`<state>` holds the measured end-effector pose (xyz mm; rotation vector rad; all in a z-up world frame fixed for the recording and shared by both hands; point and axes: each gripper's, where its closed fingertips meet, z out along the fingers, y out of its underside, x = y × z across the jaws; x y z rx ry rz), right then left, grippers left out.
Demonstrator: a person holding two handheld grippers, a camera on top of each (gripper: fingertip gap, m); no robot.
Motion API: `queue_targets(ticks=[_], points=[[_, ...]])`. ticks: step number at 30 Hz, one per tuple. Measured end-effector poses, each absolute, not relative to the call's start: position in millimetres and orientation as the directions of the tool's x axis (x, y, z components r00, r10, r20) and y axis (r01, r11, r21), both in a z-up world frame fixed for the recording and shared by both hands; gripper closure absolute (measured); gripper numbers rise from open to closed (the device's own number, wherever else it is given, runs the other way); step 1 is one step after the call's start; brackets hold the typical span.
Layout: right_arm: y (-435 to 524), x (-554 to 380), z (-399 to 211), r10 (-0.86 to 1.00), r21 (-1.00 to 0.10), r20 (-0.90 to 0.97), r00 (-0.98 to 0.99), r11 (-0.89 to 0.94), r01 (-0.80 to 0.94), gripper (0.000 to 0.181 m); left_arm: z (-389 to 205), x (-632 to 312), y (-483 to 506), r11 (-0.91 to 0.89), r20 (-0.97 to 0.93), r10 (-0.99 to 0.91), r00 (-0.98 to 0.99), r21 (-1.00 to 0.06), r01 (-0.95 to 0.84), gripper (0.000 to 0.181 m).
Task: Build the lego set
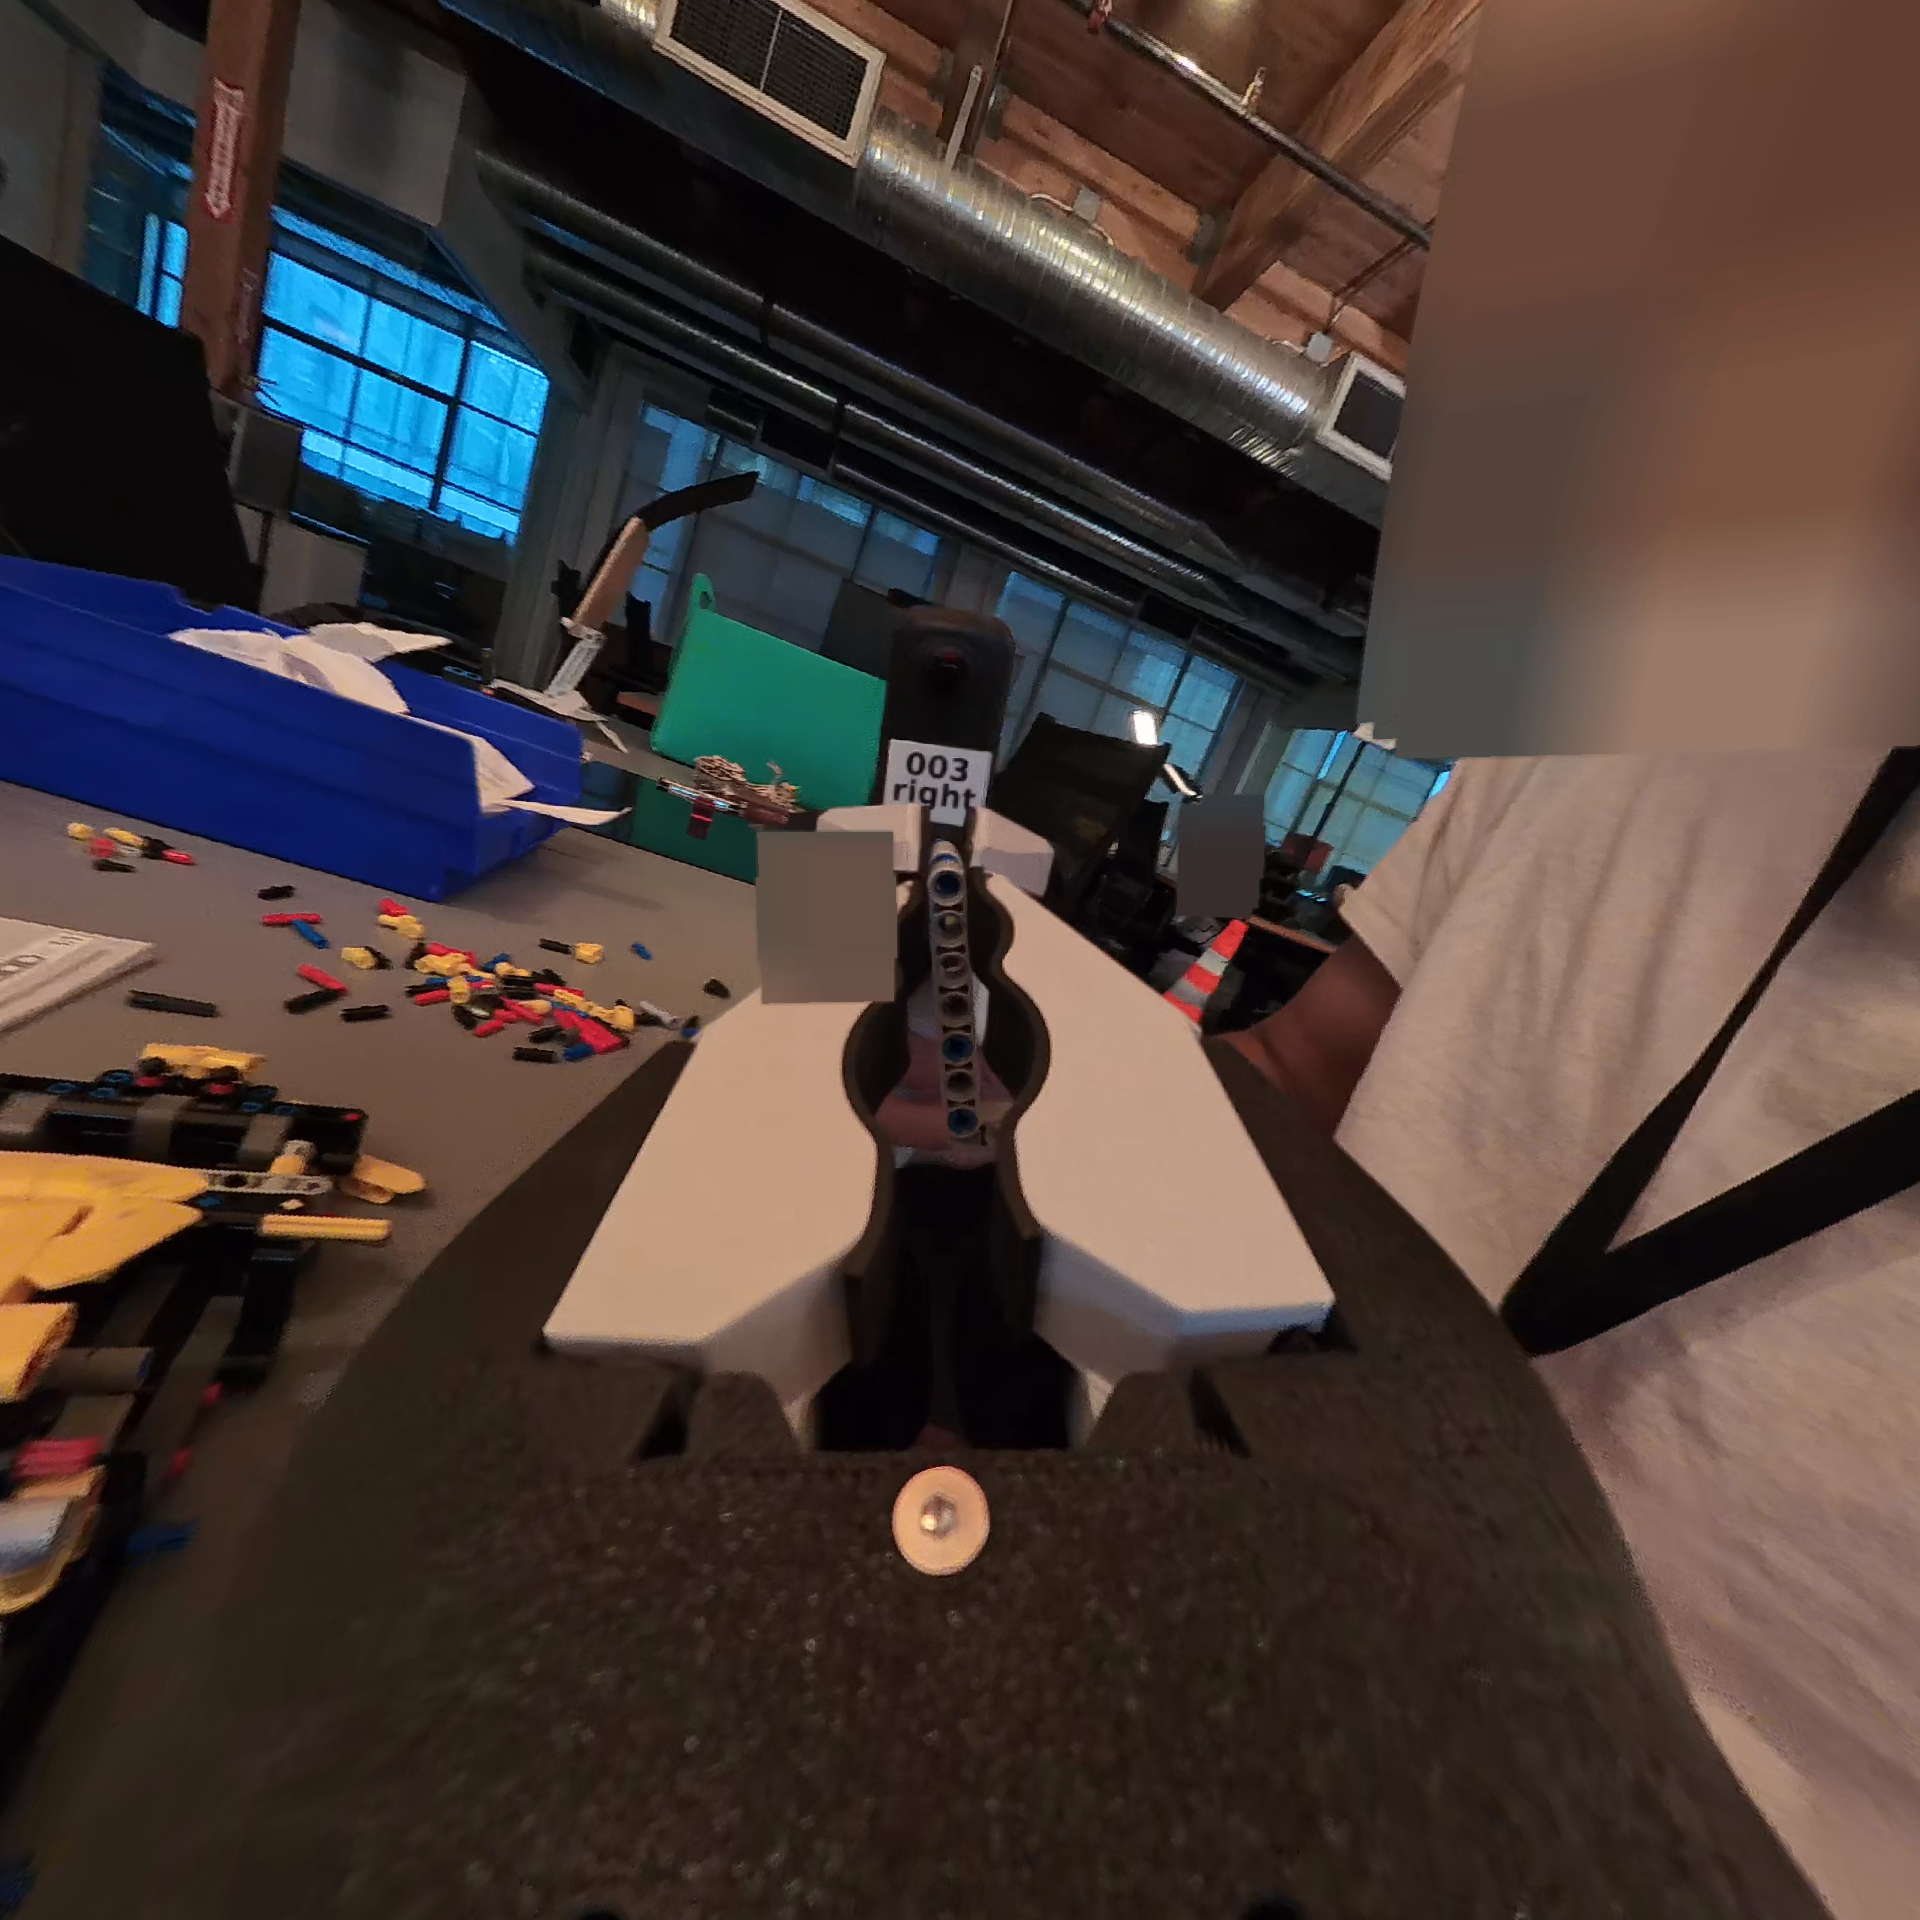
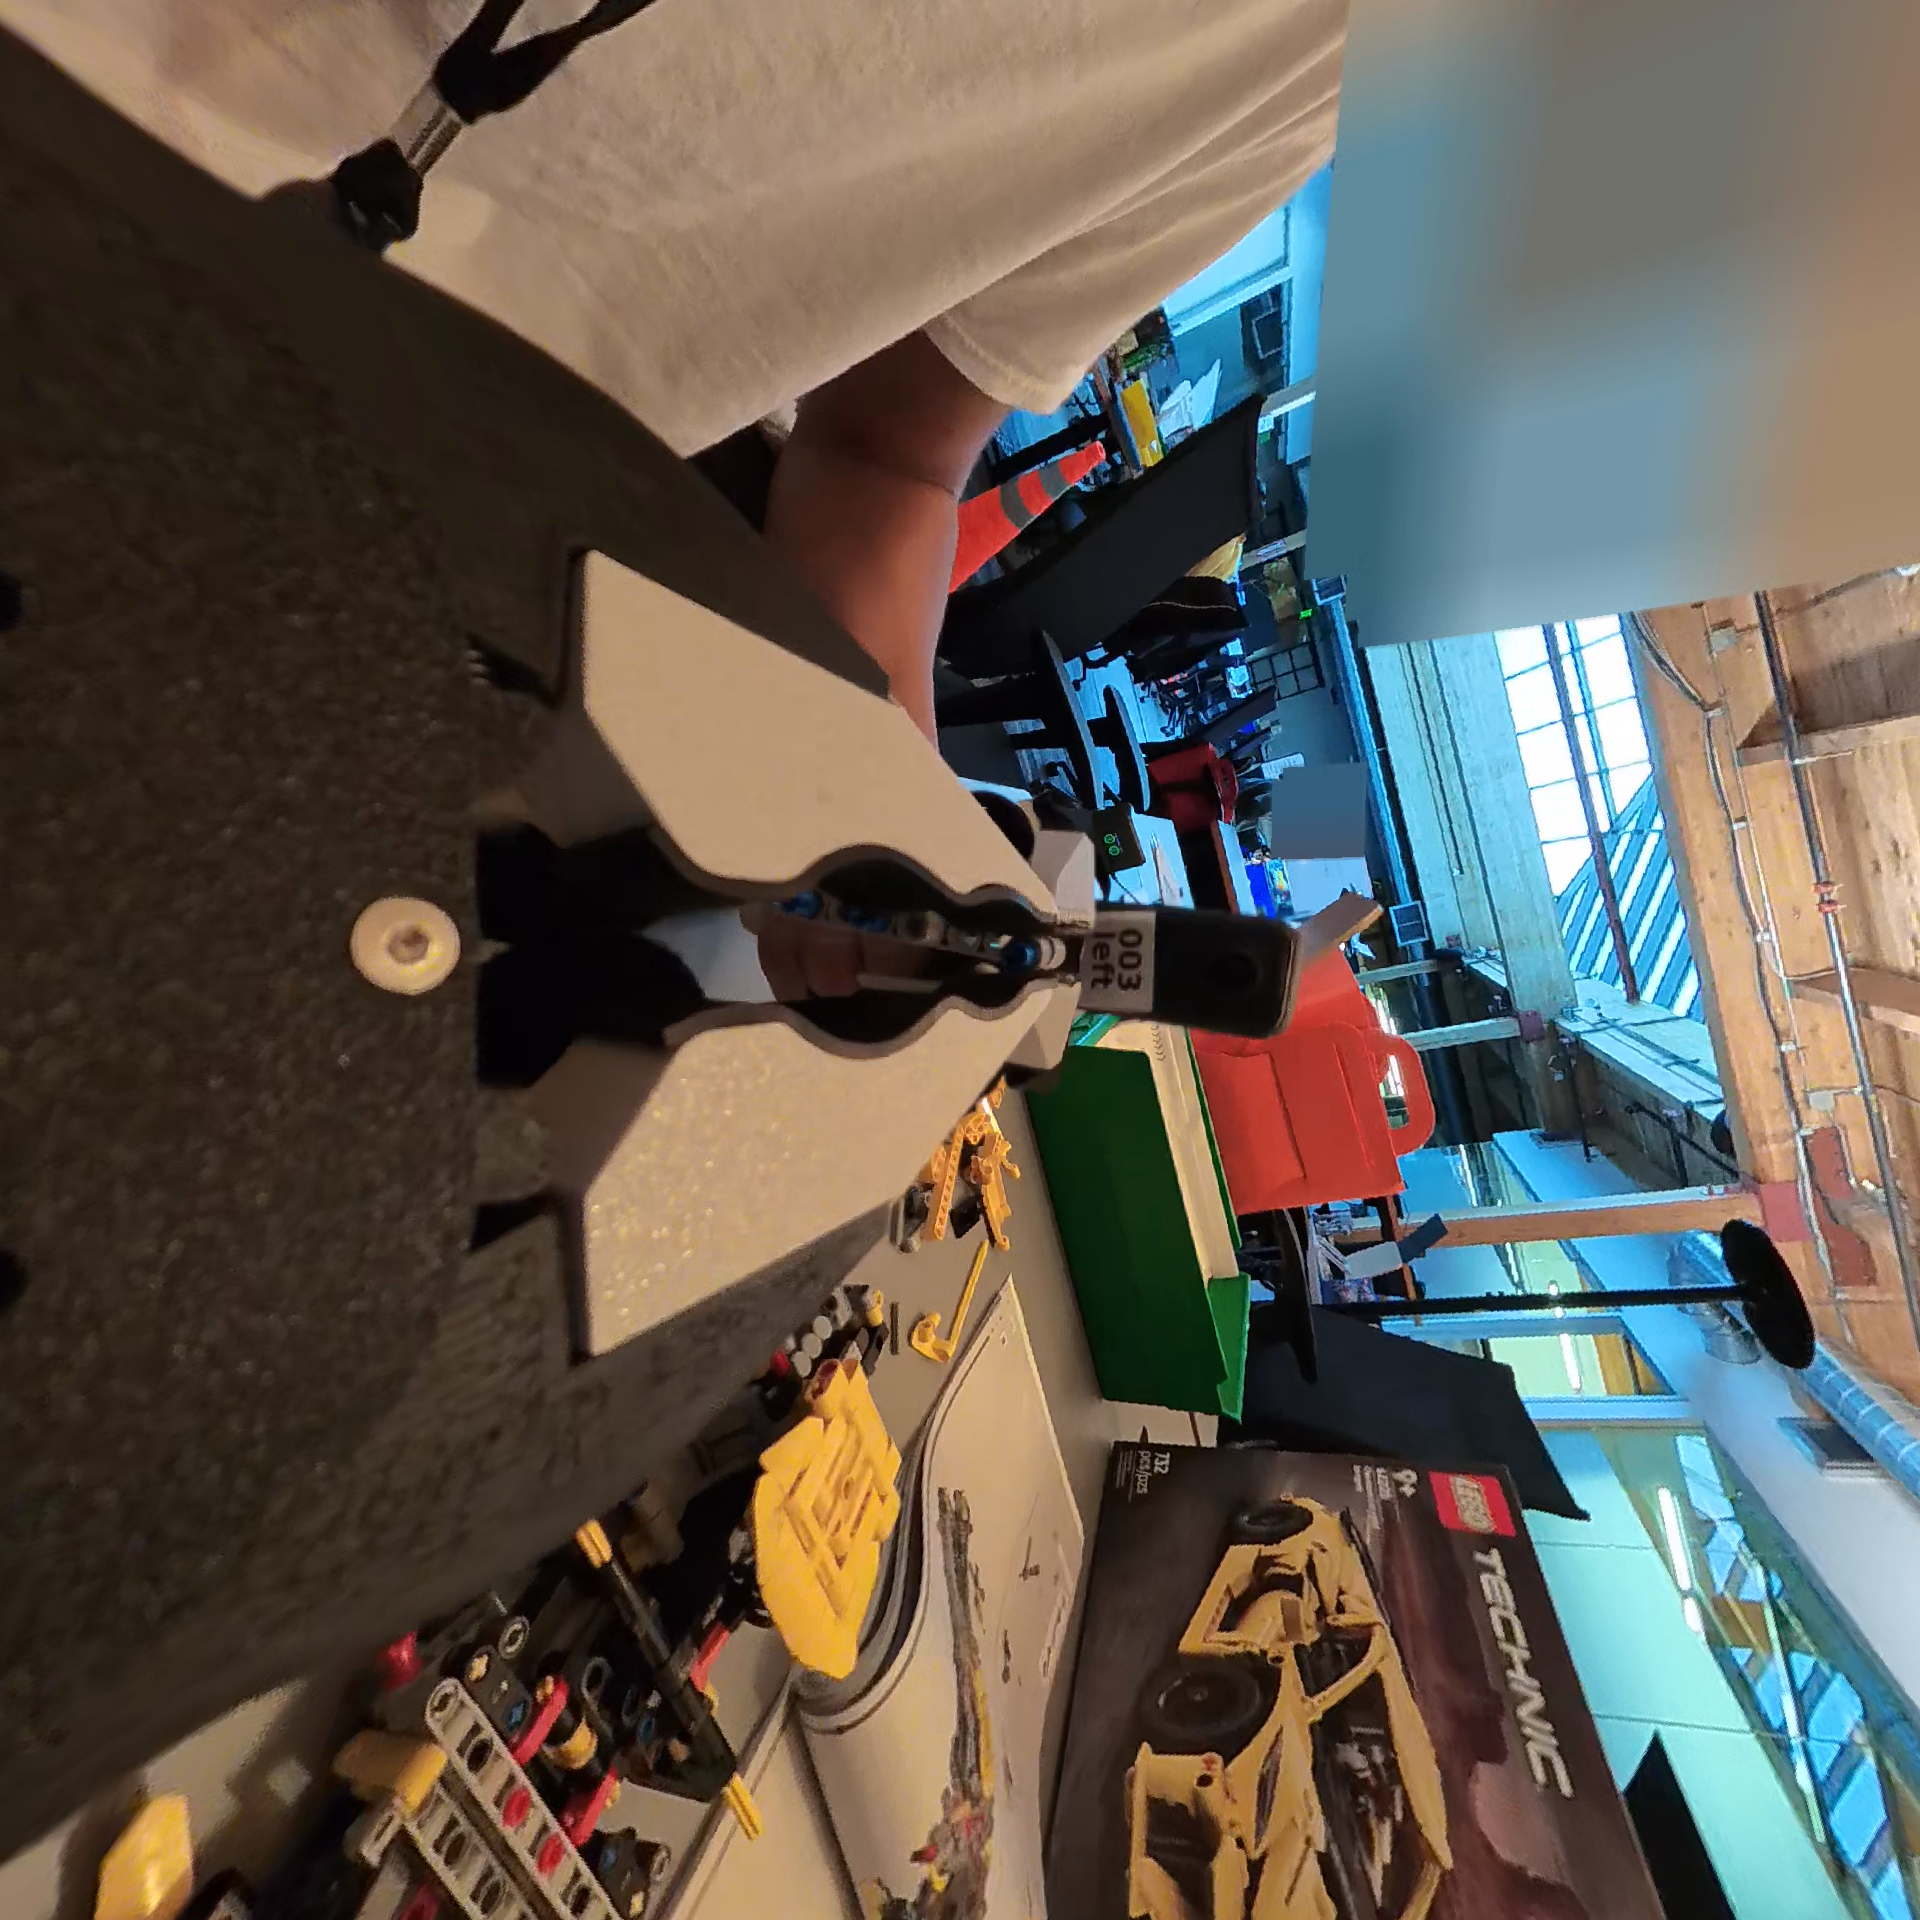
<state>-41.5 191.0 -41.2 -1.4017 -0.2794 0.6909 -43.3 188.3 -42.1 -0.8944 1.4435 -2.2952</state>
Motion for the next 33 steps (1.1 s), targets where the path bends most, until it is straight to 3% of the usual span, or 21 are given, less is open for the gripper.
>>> queue_targets(ticks=[12,18,21,24,33], points=[[188.9,-46.1,-41.6,0.477,-0.983,0.094,0.874,0.185,0.005,0.175,-41.6,-45.2,182.2,-0.560,0.468,-0.370,-0.803,-0.802,-0.209,0.174],[193.4,-39.6,-46.6,0.535,-0.987,-0.083,0.841,0.070,-0.142,0.175,-46.1,-38.9,187.2,-0.508,0.439,-0.457,-0.773,-0.843,-0.178,0.174],[190.3,-37.5,-48.5,0.563,-0.979,-0.142,0.814,0.039,-0.198,0.163,-44.7,-38.3,192.3,-0.507,0.427,-0.484,-0.764,-0.848,-0.153,0.174],[190.5,-34.6,-49.8,0.551,-0.982,-0.131,0.824,0.041,-0.183,0.175,-48.3,-38.4,189.9,-0.483,0.419,-0.494,-0.762,-0.861,-0.160,0.174],[188.3,-33.2,-59.5,0.567,-0.986,-0.140,0.812,-0.009,-0.164,0.177,-58.0,-35.7,185.4,-0.411,0.374,-0.550,-0.746,-0.899,-0.148,0.174]])
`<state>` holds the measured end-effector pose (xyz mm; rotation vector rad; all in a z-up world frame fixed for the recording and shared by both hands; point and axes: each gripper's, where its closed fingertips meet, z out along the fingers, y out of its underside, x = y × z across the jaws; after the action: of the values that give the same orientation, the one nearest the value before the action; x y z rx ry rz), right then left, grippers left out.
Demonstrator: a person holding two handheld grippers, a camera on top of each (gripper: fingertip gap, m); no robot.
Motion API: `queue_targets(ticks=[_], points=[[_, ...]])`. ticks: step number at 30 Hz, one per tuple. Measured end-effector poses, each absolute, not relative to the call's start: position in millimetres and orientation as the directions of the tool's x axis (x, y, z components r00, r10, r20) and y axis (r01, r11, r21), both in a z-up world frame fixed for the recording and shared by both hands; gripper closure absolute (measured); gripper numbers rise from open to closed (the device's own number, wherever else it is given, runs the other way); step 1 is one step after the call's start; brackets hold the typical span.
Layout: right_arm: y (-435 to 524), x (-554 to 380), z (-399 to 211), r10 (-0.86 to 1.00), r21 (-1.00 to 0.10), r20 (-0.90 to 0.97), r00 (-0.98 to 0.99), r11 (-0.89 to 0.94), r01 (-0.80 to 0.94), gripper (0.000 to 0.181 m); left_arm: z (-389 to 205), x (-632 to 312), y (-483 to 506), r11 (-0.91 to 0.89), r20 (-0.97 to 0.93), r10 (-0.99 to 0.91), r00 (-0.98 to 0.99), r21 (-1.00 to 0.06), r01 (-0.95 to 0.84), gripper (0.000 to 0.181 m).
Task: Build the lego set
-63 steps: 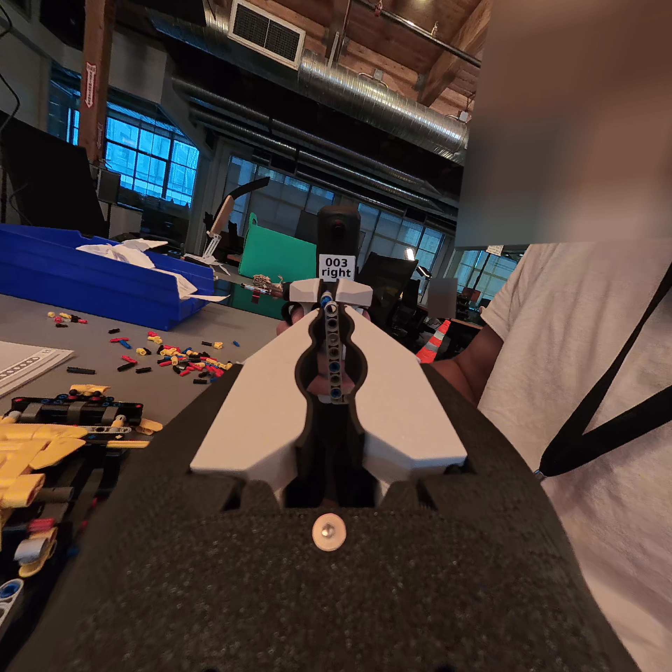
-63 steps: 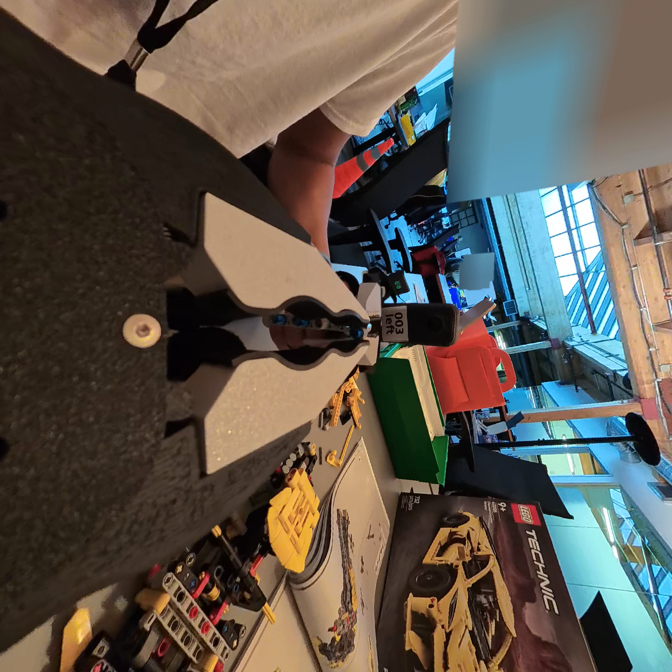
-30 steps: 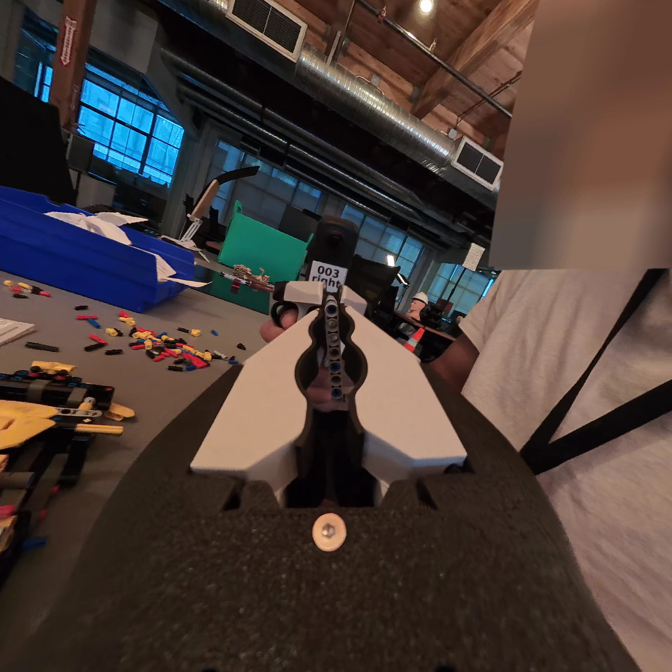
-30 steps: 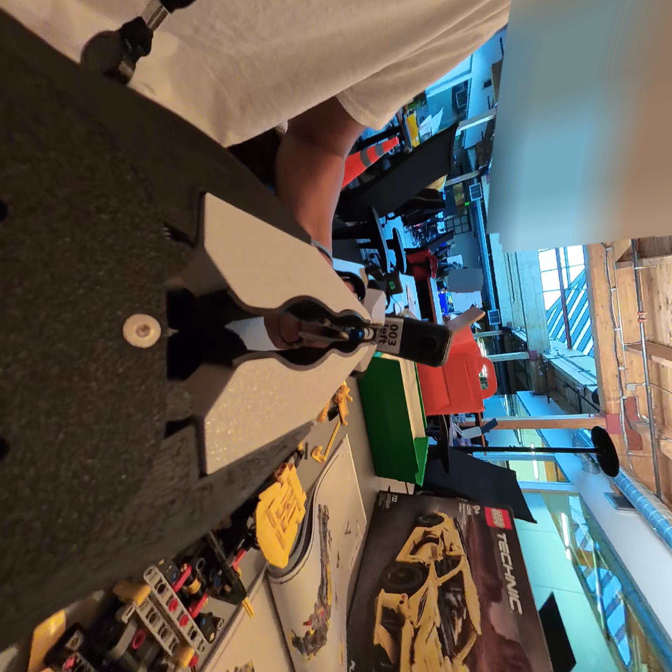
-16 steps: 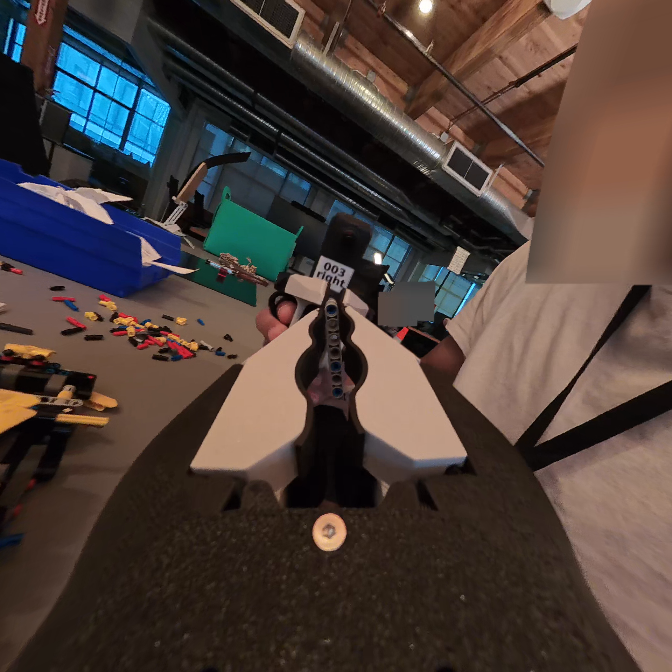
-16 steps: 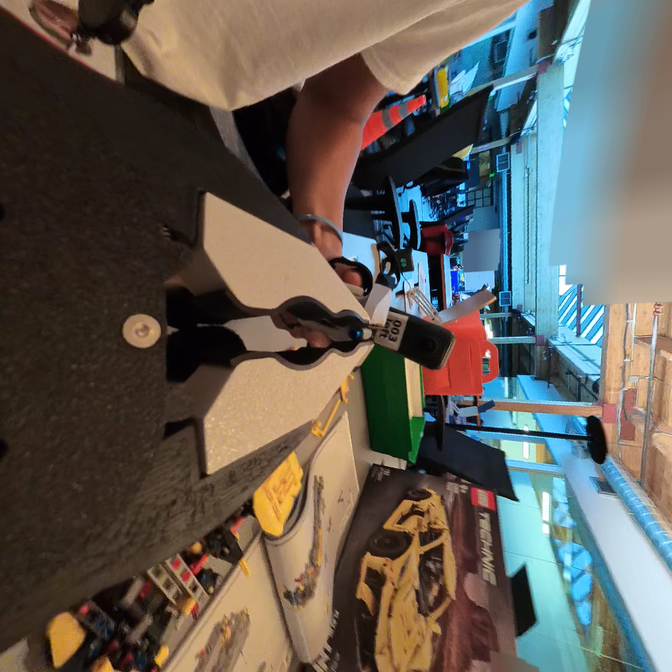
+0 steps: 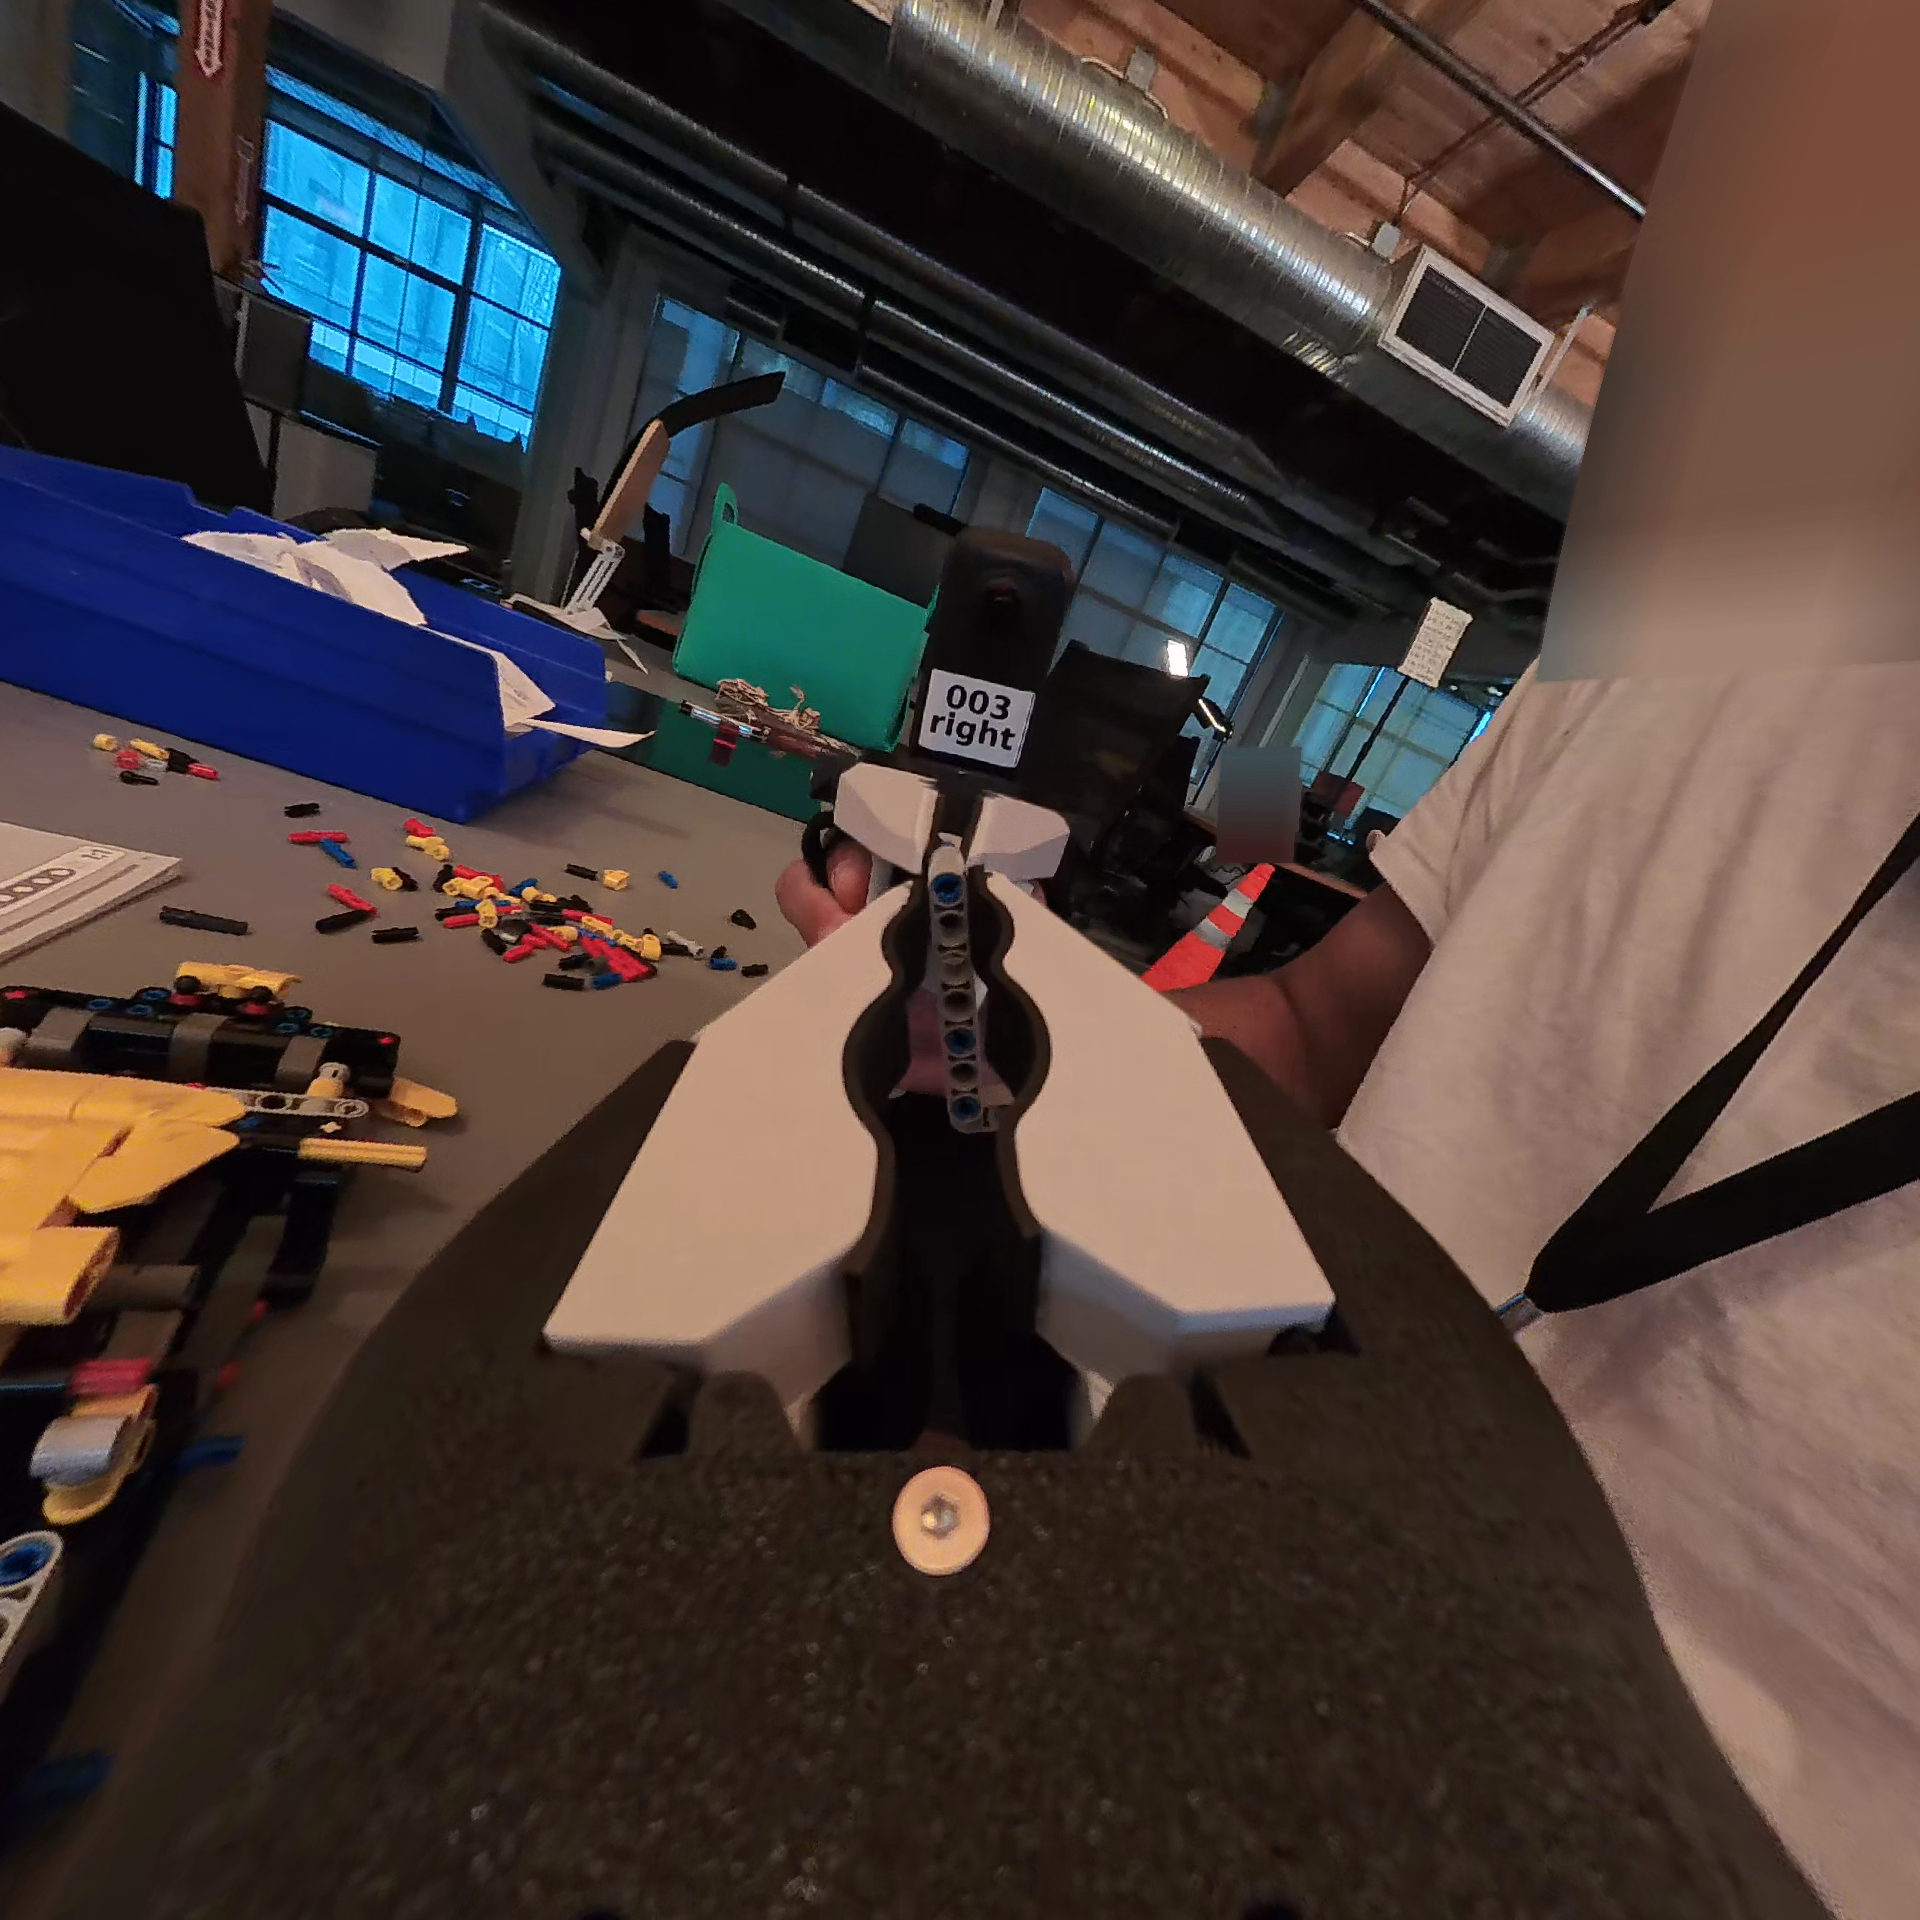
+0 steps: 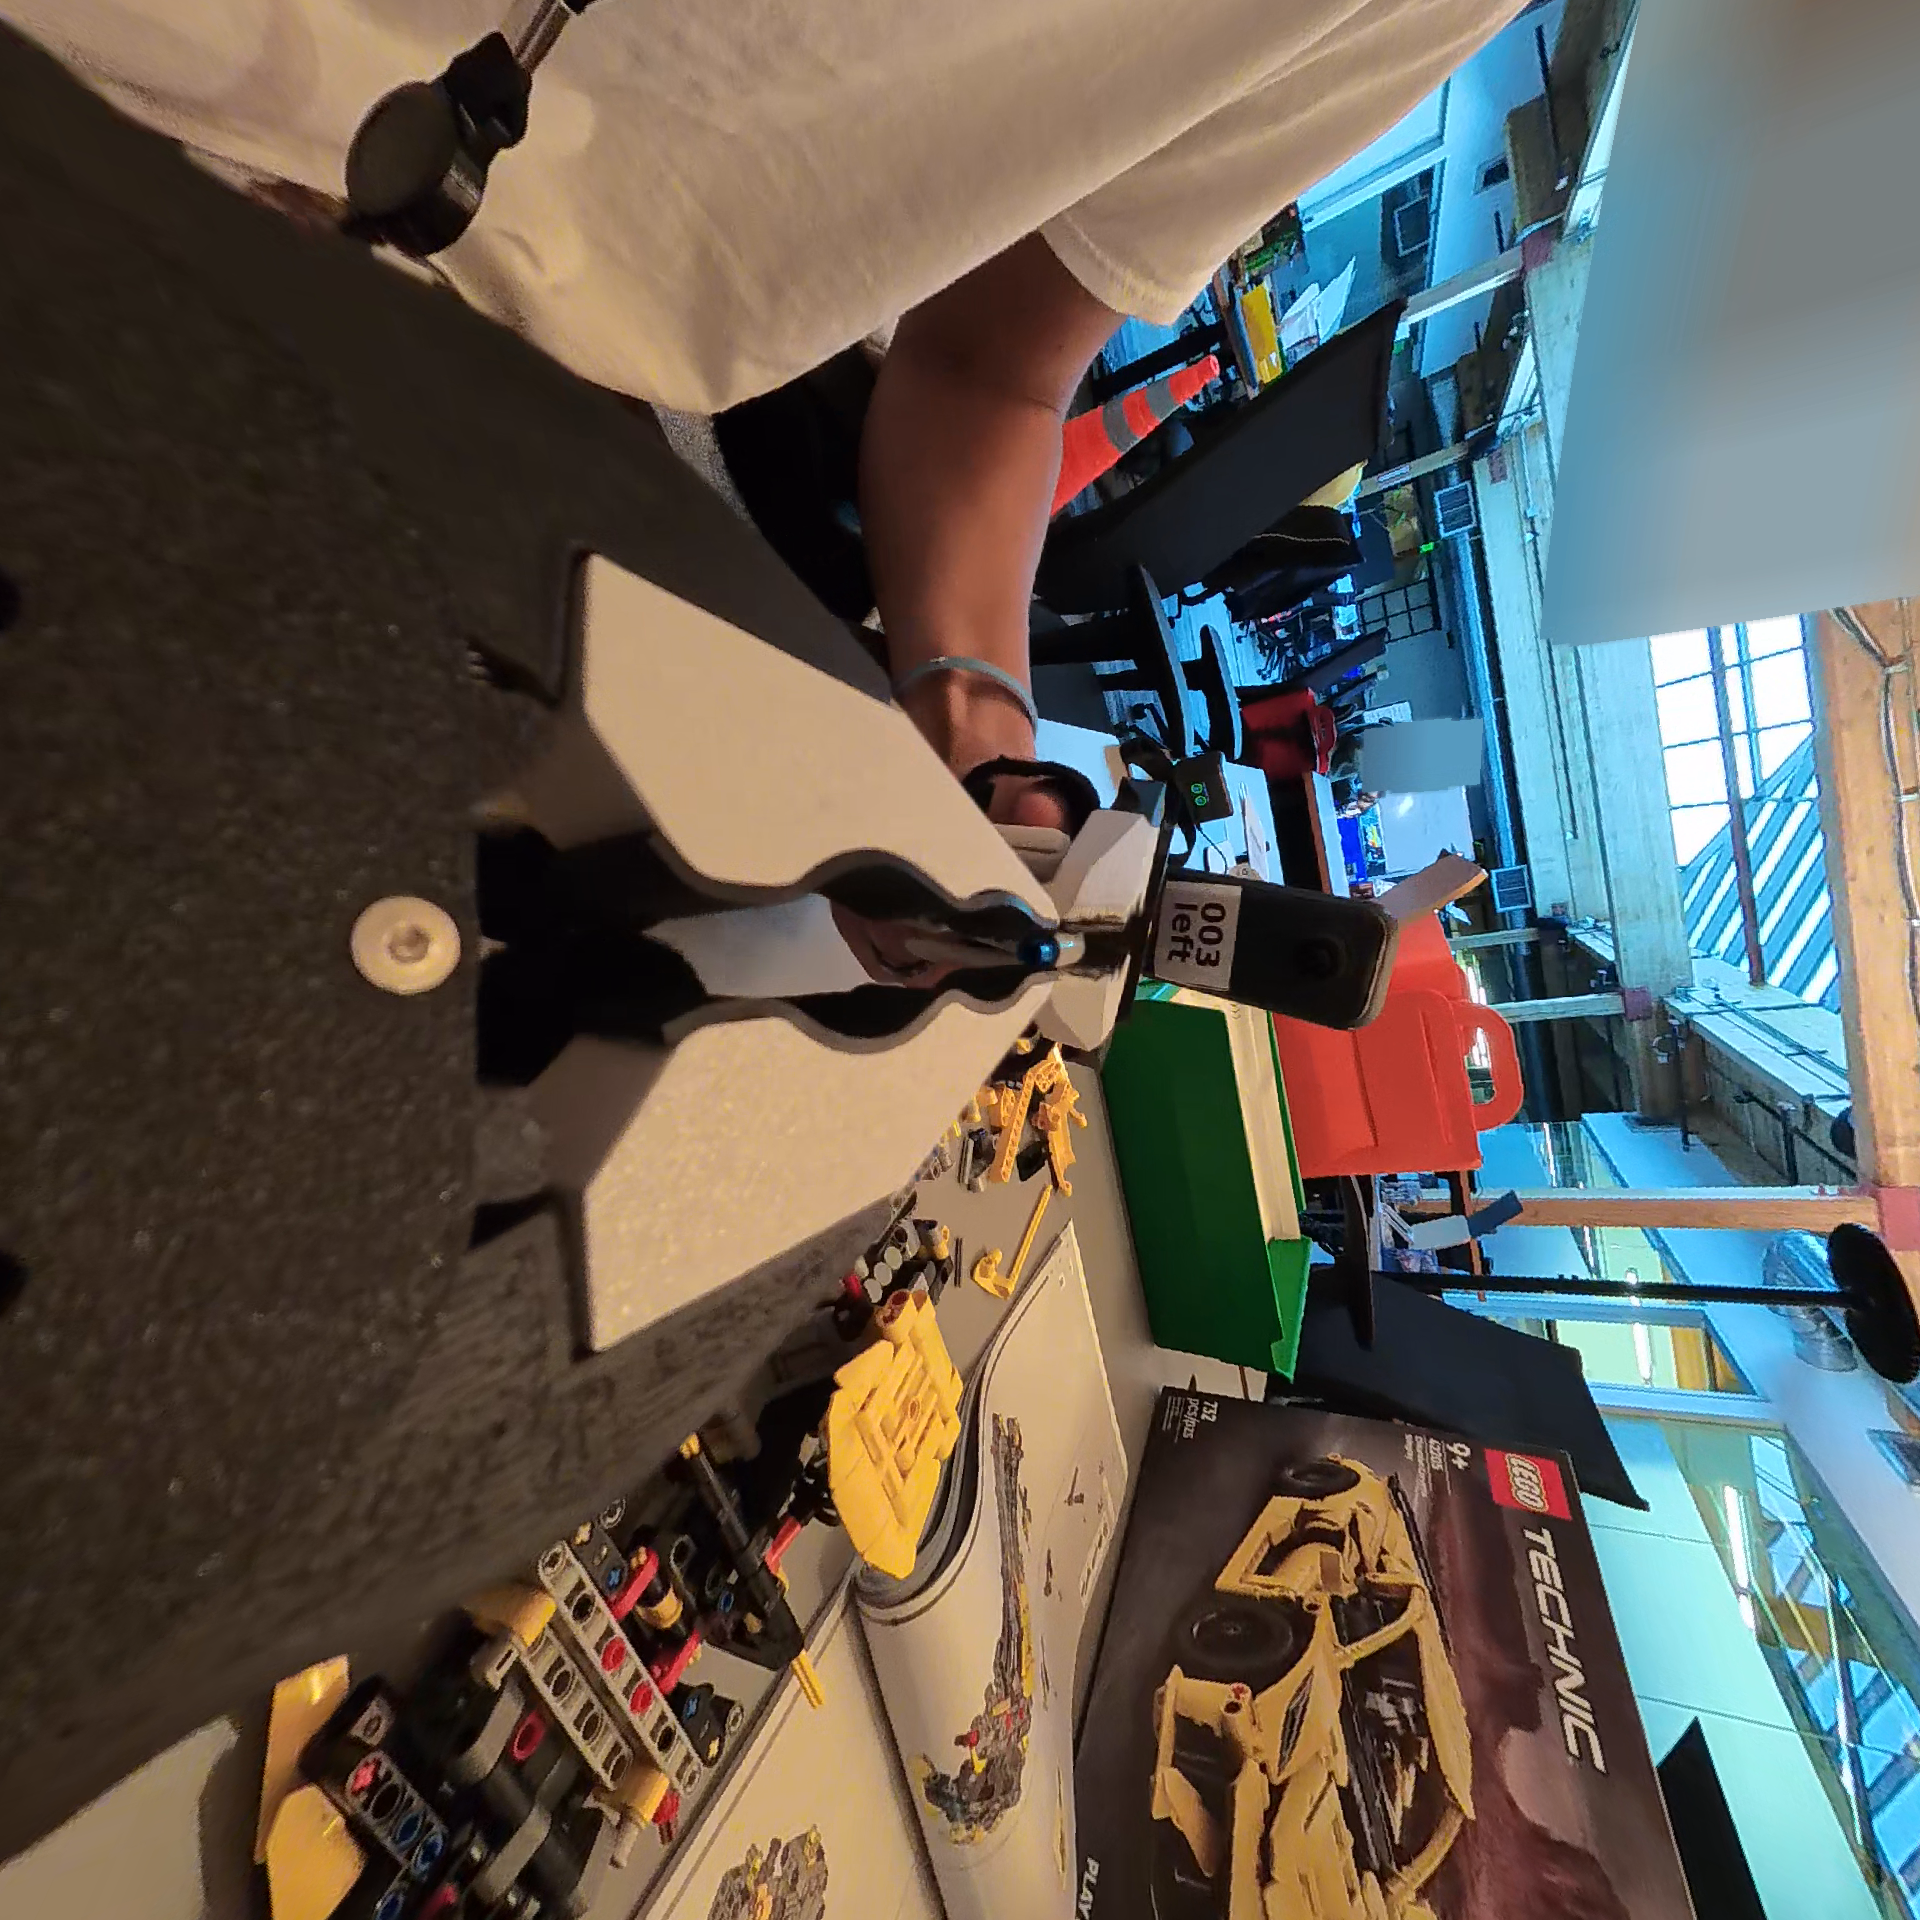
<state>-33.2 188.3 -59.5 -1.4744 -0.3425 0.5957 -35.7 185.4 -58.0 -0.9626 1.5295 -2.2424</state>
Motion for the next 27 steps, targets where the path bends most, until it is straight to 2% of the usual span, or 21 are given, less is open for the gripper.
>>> queue_targets(ticks=[6,11,14,17,20,27], points=[[188.4,-31.5,-64.8,0.585,-0.981,-0.180,0.790,-0.045,-0.191,0.177,-64.4,-33.6,183.8,-0.370,0.358,-0.577,-0.734,-0.916,-0.156,0.174],[198.1,-19.0,-53.9,0.582,-0.926,-0.335,0.741,-0.057,-0.374,0.177,-53.1,-22.6,194.6,-0.444,0.405,-0.586,-0.701,-0.885,-0.140,0.174],[199.8,-5.1,-43.6,0.589,-0.868,-0.419,0.692,-0.035,-0.496,0.177,-55.4,-20.3,199.3,-0.469,0.443,-0.583,-0.681,-0.868,-0.163,0.156],[200.5,-0.8,-39.7,0.592,-0.851,-0.432,0.680,-0.017,-0.525,0.177,-63.3,-18.1,190.9,-0.426,0.435,-0.591,-0.680,-0.883,-0.194,0.157],[203.1,-1.7,-45.1,0.573,-0.862,-0.430,0.697,-0.032,-0.505,0.177,-65.0,-17.5,185.9,-0.412,0.427,-0.588,-0.687,-0.889,-0.200,0.172],[203.9,5.5,-62.0,0.499,-0.915,-0.374,0.781,-0.065,-0.397,0.177,-76.2,-13.0,198.5,-0.375,0.467,-0.601,-0.648,-0.881,-0.287,0.174]])
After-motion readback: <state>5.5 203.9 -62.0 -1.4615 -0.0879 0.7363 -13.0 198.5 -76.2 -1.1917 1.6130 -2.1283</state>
